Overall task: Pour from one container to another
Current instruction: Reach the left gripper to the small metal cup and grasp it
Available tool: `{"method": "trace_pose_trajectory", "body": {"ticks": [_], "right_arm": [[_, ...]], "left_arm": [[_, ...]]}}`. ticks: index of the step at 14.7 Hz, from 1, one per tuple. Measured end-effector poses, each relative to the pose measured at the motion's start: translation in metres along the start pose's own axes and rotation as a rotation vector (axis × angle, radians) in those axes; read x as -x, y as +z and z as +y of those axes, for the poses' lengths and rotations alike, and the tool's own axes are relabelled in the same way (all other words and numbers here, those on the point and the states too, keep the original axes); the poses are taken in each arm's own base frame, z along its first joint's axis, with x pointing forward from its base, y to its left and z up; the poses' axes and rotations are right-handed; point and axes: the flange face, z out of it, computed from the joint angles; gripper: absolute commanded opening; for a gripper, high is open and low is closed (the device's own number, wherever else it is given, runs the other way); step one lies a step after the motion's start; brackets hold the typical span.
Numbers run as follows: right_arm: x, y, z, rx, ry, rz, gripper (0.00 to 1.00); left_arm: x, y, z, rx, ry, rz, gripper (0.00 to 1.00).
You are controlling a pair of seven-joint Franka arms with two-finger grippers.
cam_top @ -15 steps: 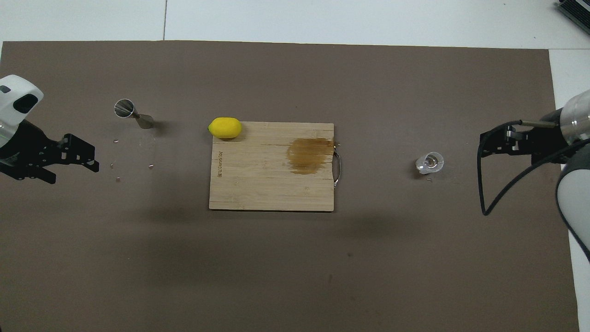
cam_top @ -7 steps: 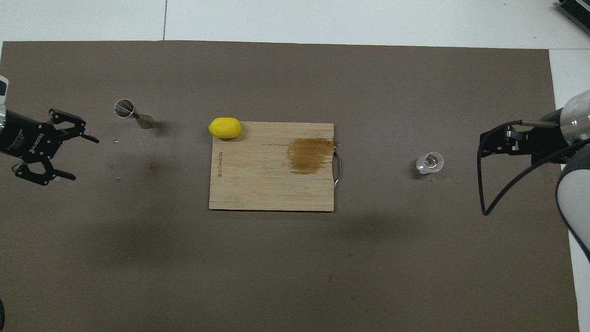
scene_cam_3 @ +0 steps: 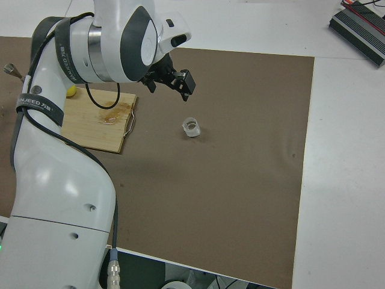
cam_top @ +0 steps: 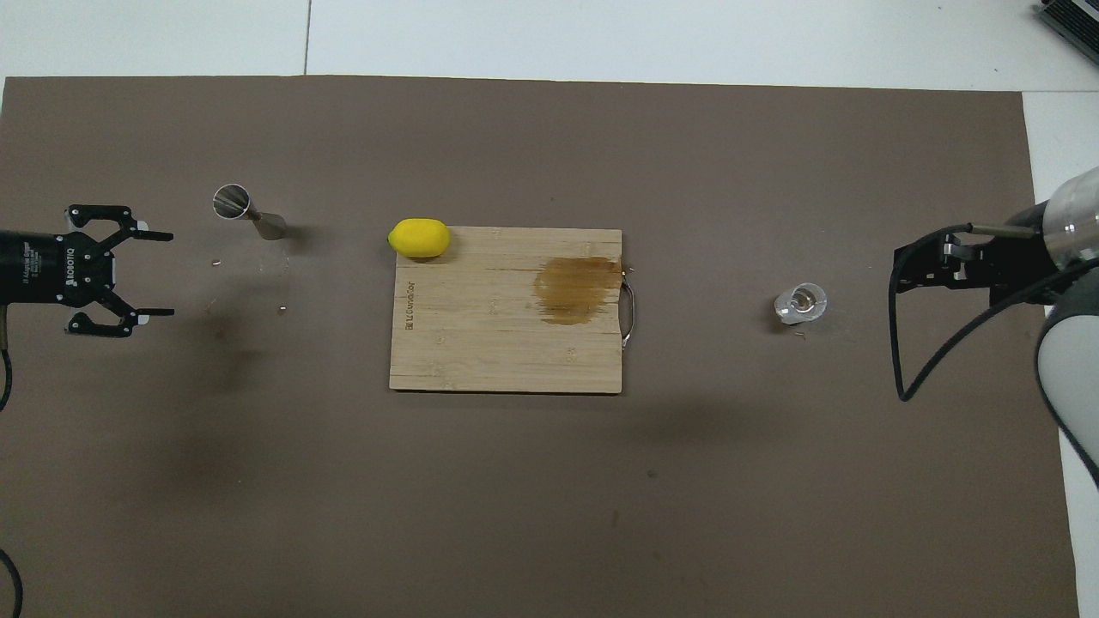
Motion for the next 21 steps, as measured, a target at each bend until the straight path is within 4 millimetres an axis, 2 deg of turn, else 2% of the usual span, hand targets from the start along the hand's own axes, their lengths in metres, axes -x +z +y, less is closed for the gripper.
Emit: {"method": "trace_pose_trajectory", "body": {"ticks": [3,6,11,15,19,21], "right_arm": [[0.0,0.0,0.0,0.0,0.0,0.0,1.0],[0.0,0.0,0.0,0.0,0.0,0.0,1.0],[0.0,0.0,0.0,0.0,0.0,0.0,1.0],[0.0,0.0,0.0,0.0,0.0,0.0,1.0],[0.0,0.0,0.0,0.0,0.0,0.0,1.0],[0.0,0.0,0.0,0.0,0.0,0.0,1.0]], "left_arm": [[-0.014,0.005,-0.006,0.139,-0.177,-0.063,1.0],[-0.02,0.02,-0.015,0.247,-0.322,-0.117,1.0],[-0.006,0.053,-0.019,0.364,-0.449,-0.188,1.0],[-0.001,0.061,-0.016,0.444,-0.509,-0.191,1.0],[0.001,0.082,-0.015,0.493,-0.573,-0.193,1.0],[0.002,0.085,-0.015,0.501,-0.586,-0.197,1.0]]}}
